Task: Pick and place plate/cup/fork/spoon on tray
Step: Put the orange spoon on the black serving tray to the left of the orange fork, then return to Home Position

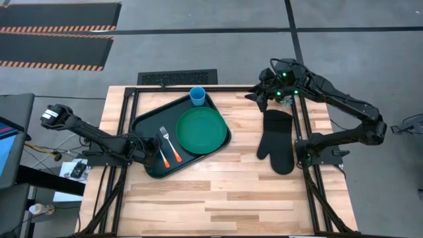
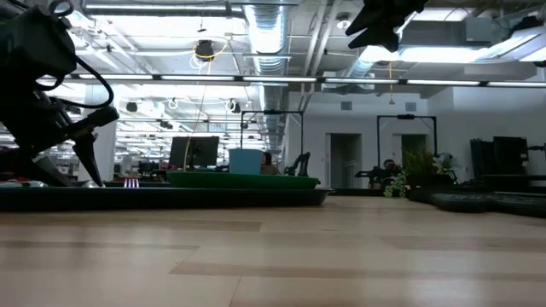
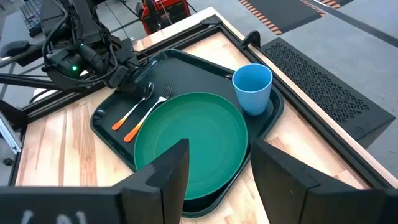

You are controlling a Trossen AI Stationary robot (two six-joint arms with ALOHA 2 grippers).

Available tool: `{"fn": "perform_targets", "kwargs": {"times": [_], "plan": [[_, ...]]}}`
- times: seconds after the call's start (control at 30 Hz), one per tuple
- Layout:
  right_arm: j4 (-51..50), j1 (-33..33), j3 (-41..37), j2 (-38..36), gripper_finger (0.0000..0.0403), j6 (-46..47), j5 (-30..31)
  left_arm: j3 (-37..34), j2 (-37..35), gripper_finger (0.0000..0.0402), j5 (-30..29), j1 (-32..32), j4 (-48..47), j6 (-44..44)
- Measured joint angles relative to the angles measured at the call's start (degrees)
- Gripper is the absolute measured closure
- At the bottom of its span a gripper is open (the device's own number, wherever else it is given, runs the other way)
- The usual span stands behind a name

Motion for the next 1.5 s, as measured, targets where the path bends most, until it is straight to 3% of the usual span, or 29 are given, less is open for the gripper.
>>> {"fn": "perform_targets", "kwargs": {"times": [0.43,0.63,0.77,0.93,1.13,1.3,1.5], "plan": [[6.8,0.0,0.0,-0.1,0.0209,-0.2,-0.4,5.7,-0.1,0.0237,3.4,0.0,-2.7,-0.2],[4.2,-1.2,1.5,-2.2,0.0207,-10.9,-0.2,11.5,-0.4,0.0237,2.9,0.0,-3.0,2.6],[3.8,-3.4,1.4,-4.2,0.0204,-11.5,-2.6,17.8,-0.4,0.0237,-0.2,-0.1,-3.4,14.6],[14.0,-9.3,-0.1,-6.4,0.0206,-10.6,-20.5,29.9,-0.9,0.0237,-17.1,1.4,-3.1,44.2],[19.2,-19.9,-6.6,-8.8,0.0209,-5.6,-29.6,40.7,-11.1,0.0237,-18.2,9.6,-7.6,71.5],[25.0,-23.7,-14.3,-15.6,0.0205,-5.3,-32.1,38.9,-25.5,0.0237,-18.1,11.3,-7.1,82.8],[39.5,-27.9,-29.6,-28.3,0.0206,2.6,-31.7,27.0,-38.8,0.0237,-14.0,11.3,-0.1,88.1]]}}
